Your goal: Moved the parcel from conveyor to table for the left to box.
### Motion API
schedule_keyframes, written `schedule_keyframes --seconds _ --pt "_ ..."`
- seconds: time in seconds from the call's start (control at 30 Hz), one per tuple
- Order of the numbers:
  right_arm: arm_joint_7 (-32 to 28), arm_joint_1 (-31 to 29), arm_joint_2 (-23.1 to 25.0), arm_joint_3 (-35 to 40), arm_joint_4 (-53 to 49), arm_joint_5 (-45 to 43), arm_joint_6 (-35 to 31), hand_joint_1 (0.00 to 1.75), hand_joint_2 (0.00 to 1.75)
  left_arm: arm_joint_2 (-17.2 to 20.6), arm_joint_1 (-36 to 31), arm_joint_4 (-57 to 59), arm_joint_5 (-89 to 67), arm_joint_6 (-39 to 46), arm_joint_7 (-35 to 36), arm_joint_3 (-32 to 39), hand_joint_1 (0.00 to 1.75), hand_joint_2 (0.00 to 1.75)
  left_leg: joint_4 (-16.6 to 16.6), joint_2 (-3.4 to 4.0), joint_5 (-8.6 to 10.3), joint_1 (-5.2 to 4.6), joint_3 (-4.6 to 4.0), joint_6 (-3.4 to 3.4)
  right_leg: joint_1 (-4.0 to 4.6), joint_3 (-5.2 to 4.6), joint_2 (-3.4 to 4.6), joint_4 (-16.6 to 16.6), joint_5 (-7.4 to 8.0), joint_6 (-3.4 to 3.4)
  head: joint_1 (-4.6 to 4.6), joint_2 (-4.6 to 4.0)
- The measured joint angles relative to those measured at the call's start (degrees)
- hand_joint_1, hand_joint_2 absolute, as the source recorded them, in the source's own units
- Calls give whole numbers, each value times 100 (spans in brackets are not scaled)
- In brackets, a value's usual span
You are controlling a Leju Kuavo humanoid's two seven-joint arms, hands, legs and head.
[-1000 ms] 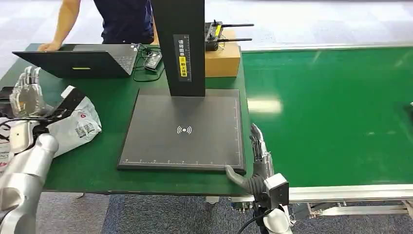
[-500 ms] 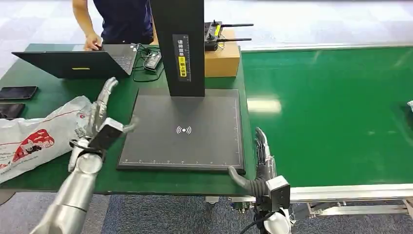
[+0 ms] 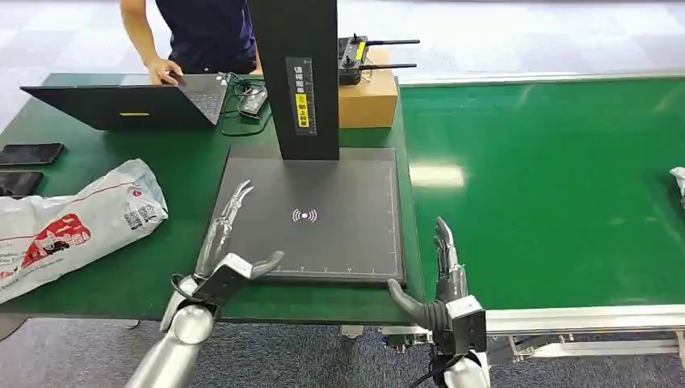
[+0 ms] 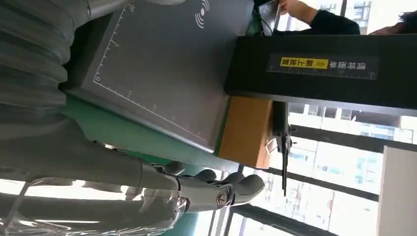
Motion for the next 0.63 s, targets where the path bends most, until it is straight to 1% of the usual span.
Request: schedule_keyframes --seconds 0.3,0.4,0.5,0.63 --pt "2 8 -2 -9 -24 0 0 0 175 -26 20 -26 0 0 2 -48 0 175 0 0 0 0 0 0 -1 0 0 1 0 0 0 0" --pt "18 17 -2 -11 -37 68 -39 0 175 -48 24 -26 30 -140 26 -57 0 175 0 0 0 0 0 0 -1 0 0 1 0 0 0 0" --pt "85 63 0 -15 -123 182 -118 0 175 -155 70 -24 37 -238 6 -70 0 175 0 -1 -1 -1 -1 1 -2 0 -1 0 0 1 2 0" --pt "166 103 0 -18 -195 431 -245 0 175 -321 152 -20 -83 -50 -99 -120 0 175 0 0 -2 -1 -1 2 -2 0 -1 0 0 1 2 0"
